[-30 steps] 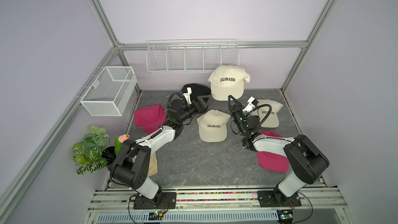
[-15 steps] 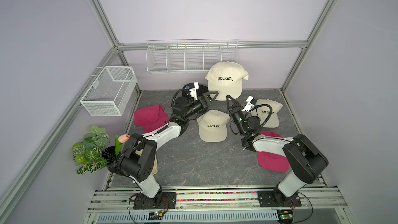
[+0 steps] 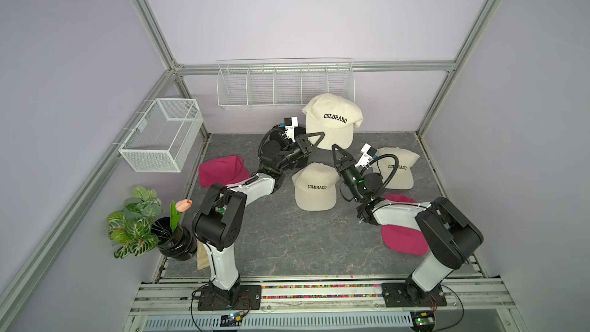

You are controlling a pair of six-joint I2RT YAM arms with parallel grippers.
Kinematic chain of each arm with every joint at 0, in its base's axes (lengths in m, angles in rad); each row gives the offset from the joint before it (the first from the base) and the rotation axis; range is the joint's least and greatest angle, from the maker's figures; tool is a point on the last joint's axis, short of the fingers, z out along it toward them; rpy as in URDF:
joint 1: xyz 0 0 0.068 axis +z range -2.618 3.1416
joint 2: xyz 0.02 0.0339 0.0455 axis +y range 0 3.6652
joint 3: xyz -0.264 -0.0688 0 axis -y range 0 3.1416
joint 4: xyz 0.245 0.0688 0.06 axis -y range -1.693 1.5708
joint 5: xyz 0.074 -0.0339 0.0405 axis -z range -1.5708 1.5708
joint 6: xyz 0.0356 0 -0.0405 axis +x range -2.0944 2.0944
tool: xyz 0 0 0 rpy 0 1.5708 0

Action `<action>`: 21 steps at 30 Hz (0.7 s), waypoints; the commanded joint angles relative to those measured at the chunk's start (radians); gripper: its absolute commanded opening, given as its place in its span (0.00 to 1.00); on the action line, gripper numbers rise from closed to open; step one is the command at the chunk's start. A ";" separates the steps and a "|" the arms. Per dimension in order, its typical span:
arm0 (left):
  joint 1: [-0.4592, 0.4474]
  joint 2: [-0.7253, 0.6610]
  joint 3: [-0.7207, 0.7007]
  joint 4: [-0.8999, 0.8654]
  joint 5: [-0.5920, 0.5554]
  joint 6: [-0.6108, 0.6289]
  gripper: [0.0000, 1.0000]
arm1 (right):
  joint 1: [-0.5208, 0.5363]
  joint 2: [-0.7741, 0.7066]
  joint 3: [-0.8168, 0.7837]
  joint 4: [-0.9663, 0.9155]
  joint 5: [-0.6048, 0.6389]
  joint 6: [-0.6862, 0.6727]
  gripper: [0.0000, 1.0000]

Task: Stack the baseball caps by color
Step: Place the baseball cap on the baseball cap.

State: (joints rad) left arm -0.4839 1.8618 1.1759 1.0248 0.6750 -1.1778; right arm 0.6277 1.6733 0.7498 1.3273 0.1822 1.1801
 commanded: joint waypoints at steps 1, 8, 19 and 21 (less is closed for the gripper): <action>0.051 -0.061 -0.035 -0.143 0.022 0.159 0.00 | -0.023 -0.082 -0.034 -0.101 0.011 -0.149 0.36; 0.081 -0.232 -0.004 -0.812 0.046 0.783 0.00 | -0.122 -0.267 -0.038 -0.473 -0.074 -0.496 0.99; 0.086 -0.449 0.001 -1.387 0.025 1.411 0.00 | -0.314 -0.359 0.213 -1.088 -0.621 -1.116 0.89; 0.093 -0.459 0.005 -1.455 0.075 1.475 0.00 | -0.320 -0.372 0.233 -1.150 -0.681 -1.176 0.89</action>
State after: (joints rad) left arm -0.3992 1.4193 1.1423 -0.2481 0.6937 0.0872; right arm 0.3153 1.3376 0.9520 0.3740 -0.3210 0.2226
